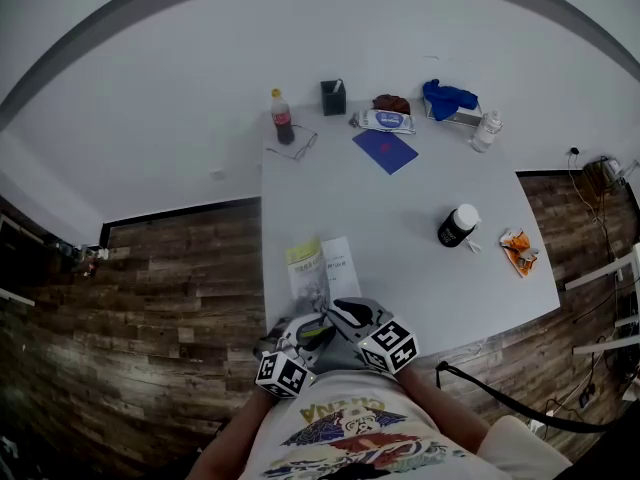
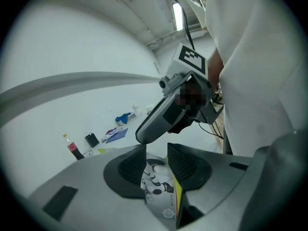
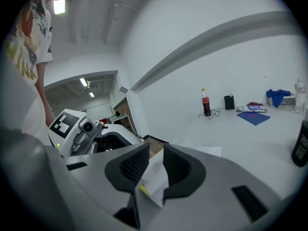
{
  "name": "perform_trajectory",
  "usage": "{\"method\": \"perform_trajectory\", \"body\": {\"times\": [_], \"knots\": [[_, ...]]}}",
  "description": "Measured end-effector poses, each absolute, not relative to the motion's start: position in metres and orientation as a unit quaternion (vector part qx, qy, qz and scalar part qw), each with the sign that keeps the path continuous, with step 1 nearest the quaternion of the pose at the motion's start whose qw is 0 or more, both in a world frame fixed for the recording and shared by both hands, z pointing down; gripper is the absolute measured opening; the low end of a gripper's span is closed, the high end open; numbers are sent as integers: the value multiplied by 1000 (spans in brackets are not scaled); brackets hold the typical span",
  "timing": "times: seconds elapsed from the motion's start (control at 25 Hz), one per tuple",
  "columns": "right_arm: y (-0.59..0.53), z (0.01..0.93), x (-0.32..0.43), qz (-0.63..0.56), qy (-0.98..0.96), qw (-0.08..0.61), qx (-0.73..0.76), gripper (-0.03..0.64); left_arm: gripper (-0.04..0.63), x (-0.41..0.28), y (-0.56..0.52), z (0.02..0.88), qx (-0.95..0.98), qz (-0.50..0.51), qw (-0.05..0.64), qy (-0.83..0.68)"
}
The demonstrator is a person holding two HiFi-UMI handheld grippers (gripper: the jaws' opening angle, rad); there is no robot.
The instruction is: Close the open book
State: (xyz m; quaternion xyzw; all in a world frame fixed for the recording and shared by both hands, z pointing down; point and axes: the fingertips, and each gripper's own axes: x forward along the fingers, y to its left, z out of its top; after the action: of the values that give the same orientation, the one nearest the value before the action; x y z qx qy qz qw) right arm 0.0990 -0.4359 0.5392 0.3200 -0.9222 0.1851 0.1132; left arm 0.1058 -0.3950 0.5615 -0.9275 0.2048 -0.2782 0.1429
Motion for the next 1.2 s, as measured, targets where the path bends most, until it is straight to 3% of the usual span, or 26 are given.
{"method": "perform_trajectory", "body": {"times": [0.48,0.68,0.96,1.2], "knots": [[-441,533,103,176,-924,98,325,84,114,96,-414,546,-930,-241,101,258],[-445,524,96,167,-928,91,320,84,32,81,-433,531,-929,-209,60,301],[-448,516,93,159,-929,83,324,81,12,64,-451,495,-927,-90,-47,361],[-452,502,90,132,-931,76,331,40,12,59,-450,476,-921,-58,-69,380]]}}
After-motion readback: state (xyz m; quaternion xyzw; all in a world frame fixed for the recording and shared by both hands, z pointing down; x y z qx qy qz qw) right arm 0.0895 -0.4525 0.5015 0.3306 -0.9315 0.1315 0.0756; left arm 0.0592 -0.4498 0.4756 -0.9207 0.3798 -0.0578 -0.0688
